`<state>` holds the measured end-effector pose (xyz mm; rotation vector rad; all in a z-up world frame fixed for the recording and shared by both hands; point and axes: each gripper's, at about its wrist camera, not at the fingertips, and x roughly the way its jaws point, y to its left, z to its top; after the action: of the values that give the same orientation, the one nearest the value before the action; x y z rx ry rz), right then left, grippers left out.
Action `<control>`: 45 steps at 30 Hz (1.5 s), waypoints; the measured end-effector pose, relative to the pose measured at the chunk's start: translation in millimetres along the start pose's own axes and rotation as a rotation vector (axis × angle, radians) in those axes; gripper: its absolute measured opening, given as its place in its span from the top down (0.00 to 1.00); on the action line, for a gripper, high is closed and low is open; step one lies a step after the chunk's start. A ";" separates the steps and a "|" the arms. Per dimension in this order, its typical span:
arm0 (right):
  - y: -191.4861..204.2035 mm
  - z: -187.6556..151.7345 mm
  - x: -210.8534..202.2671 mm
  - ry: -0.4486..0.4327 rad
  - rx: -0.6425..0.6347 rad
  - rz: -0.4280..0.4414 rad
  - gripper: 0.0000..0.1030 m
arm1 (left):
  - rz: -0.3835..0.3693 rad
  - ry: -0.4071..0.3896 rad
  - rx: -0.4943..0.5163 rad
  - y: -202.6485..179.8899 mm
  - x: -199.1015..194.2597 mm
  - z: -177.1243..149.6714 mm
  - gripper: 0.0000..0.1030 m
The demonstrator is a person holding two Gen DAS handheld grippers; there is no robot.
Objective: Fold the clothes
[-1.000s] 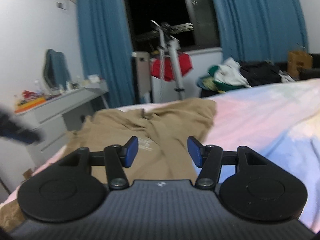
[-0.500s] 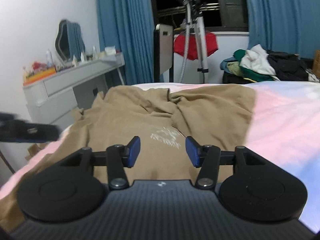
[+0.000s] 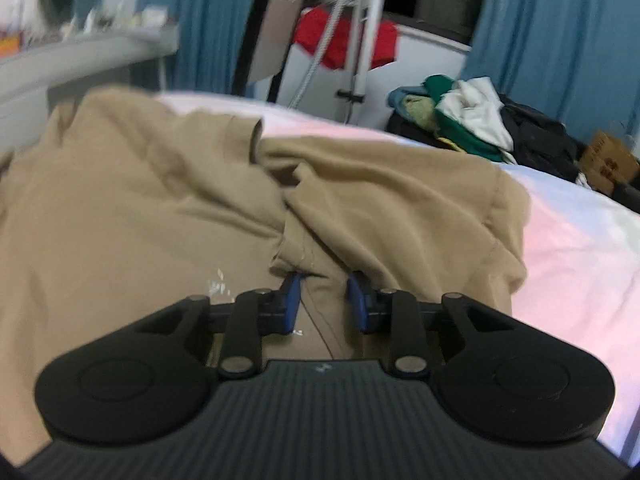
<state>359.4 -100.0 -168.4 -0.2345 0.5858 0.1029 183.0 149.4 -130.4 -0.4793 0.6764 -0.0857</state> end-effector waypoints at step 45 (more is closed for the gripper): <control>-74.6 -124.9 -258.7 0.677 0.063 0.413 0.48 | -0.009 -0.004 0.233 -59.9 -43.6 -33.2 0.43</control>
<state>90.2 -210.9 -110.7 -0.0778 1.3064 0.4132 133.0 92.9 -100.3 -0.2589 0.6507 -0.1697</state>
